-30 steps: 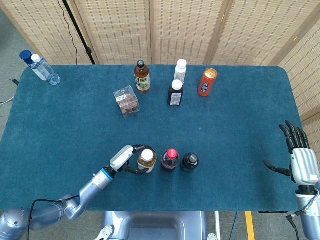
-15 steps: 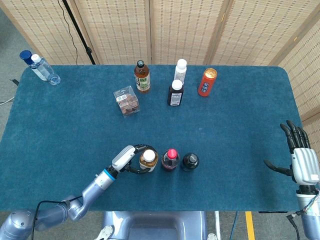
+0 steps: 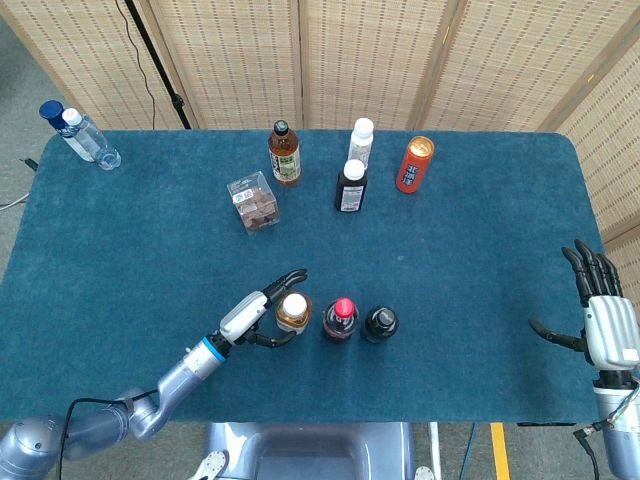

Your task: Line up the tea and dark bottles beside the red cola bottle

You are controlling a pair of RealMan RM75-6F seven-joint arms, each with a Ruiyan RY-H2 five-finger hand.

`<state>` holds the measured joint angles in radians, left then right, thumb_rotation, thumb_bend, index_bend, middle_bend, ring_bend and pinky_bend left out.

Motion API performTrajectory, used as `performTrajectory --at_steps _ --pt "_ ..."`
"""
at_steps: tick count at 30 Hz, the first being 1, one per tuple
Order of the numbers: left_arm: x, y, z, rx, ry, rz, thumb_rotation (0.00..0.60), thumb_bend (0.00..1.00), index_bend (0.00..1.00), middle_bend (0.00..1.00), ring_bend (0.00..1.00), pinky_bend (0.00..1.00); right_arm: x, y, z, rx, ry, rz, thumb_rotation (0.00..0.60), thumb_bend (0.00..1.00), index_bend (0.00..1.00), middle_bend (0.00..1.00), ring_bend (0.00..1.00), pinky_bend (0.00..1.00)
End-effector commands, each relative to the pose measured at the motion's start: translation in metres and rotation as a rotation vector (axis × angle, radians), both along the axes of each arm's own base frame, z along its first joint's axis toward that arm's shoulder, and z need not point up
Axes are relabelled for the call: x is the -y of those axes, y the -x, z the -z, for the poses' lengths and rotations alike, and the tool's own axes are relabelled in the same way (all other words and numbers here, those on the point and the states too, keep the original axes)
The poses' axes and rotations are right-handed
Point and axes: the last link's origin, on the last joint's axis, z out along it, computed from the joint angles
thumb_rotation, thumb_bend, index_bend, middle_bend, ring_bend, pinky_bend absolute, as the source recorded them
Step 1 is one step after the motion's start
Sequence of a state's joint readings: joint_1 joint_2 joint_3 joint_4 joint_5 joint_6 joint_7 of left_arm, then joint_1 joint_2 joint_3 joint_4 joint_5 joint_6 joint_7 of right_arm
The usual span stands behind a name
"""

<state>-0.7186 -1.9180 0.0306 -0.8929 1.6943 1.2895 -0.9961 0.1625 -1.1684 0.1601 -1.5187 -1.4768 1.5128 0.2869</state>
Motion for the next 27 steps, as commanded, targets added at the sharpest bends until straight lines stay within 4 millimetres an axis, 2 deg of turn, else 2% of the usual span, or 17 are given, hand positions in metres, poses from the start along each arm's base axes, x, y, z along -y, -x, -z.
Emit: performTrajectory --at_steps 1,12,20,27 --pt "0.0 0.001 -0.002 0.002 0.004 -0.005 0.6 0.35 0.0 0.0 0.0 0.09 0.0 0.0 0.001 -0.001 -0.002 0.0 0.6 0.0 0.0 0.0 0.0 0.0" --pt "0.001 0.015 -0.009 0.021 0.057 -0.048 0.6 0.34 0.0 0.0 0.0 0.09 0.0 -0.001 0.002 -0.005 -0.004 0.001 0.6 0.0 0.0 0.0 0.0 0.0" --pt "0.0 0.018 -0.01 0.026 0.071 -0.062 0.6 0.34 0.0 0.0 0.0 0.11 0.0 -0.001 0.004 -0.007 -0.005 0.001 0.6 0.0 0.0 0.0 0.0 0.0" --pt "0.003 0.029 -0.033 0.045 0.032 -0.051 0.6 0.33 0.0 0.0 0.0 0.11 0.0 -0.001 0.003 -0.006 -0.005 0.0 0.6 0.0 0.0 0.0 0.0 0.0"
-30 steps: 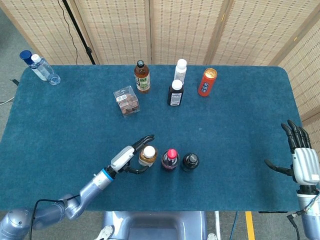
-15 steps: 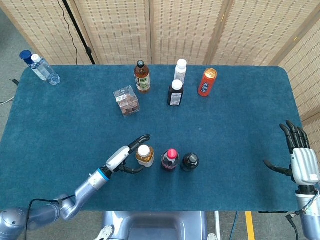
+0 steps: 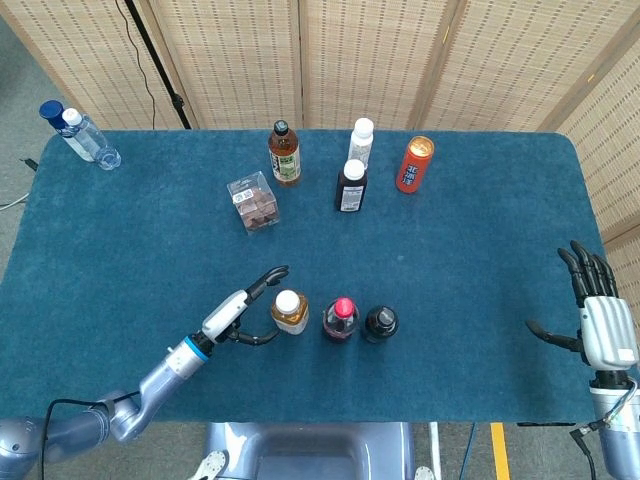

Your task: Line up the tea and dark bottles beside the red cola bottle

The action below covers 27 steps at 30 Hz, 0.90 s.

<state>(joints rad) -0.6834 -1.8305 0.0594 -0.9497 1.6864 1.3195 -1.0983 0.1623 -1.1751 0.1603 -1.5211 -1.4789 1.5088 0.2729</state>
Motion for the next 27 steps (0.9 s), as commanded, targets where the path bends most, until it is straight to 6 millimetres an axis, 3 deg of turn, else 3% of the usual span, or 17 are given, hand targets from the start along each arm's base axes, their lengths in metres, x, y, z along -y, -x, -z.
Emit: performTrajectory --at_steps 1,4,7,15,22,27 --pt "0.003 0.01 -0.015 -0.031 -0.022 0.022 0.6 0.32 0.0 0.0 0.0 0.08 -0.001 0.0 0.0 -0.002 -0.002 -0.002 0.6 0.0 0.0 0.0 0.0 0.0" --pt "0.005 0.024 -0.04 -0.159 -0.08 0.069 0.6 0.32 0.0 0.0 0.0 0.0 -0.002 0.0 0.001 -0.022 -0.008 0.005 0.6 0.0 0.0 0.0 0.0 0.0" --pt "0.01 0.039 -0.076 -0.293 -0.208 0.074 0.6 0.31 0.0 0.0 0.0 0.0 -0.003 0.002 0.002 -0.074 -0.014 0.022 0.6 0.0 0.0 0.0 0.0 0.0" --pt "0.041 0.082 -0.177 -0.678 -0.609 -0.124 0.6 0.31 0.0 0.0 0.0 0.0 -0.008 -0.001 -0.003 -0.252 0.083 0.08 0.6 0.0 0.0 0.0 0.0 0.0" --pt "0.084 0.12 -0.221 -0.819 -0.703 -0.335 0.6 0.21 0.0 0.0 0.0 0.0 -0.011 -0.004 -0.002 -0.259 0.078 0.073 0.6 0.0 0.0 0.0 0.0 0.0" --pt "0.101 0.132 -0.229 -0.839 -0.745 -0.403 0.6 0.18 0.0 0.0 0.0 0.0 -0.013 -0.001 0.0 -0.302 0.037 0.085 0.6 0.0 0.0 0.0 0.0 0.0"
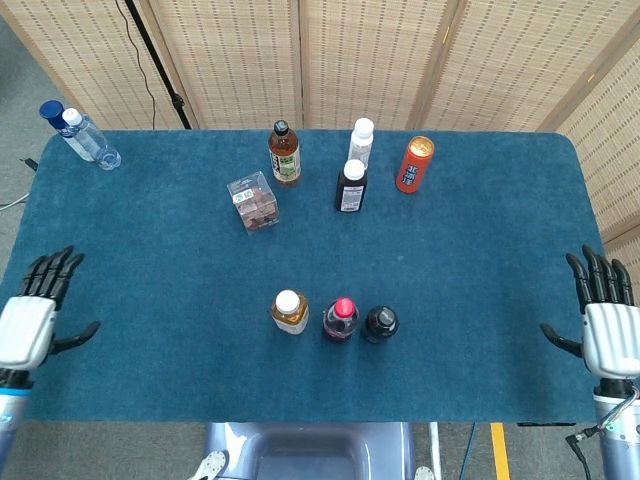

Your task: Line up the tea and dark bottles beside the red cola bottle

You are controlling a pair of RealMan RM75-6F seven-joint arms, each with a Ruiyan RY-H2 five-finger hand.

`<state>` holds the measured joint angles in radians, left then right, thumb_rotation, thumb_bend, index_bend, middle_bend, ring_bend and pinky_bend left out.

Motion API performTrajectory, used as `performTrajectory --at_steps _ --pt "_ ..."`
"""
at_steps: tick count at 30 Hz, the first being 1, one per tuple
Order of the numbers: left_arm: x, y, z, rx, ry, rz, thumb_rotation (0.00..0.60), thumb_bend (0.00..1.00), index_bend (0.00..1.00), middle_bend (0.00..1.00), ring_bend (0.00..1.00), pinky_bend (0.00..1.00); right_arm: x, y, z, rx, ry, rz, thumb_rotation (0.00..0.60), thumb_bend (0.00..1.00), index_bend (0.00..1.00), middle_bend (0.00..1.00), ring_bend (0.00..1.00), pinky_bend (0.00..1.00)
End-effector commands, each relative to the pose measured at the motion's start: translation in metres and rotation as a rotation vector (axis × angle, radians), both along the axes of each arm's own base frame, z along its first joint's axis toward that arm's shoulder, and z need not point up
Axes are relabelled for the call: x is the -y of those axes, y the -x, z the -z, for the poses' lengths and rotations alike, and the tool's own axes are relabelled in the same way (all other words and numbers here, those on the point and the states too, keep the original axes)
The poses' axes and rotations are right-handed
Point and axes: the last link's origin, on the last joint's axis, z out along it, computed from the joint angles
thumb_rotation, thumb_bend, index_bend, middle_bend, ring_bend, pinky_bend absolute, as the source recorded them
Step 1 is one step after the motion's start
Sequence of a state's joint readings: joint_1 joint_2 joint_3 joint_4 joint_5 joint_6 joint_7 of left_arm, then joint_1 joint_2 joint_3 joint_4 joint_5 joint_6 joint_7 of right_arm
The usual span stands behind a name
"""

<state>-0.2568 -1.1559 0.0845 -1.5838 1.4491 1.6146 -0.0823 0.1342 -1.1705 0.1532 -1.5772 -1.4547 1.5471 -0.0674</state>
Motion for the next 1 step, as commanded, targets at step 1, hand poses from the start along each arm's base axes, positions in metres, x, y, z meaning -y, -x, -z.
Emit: performTrajectory --at_steps 1 --pt "0.0106 0.0084 -0.0083 -0.006 -0.047 -0.029 0.6 0.18 0.0 0.0 0.0 0.0 -0.0014 0.0008 0.0017 -0.026 -0.026 0.01 0.6 0.0 0.0 0.0 0.0 0.0"
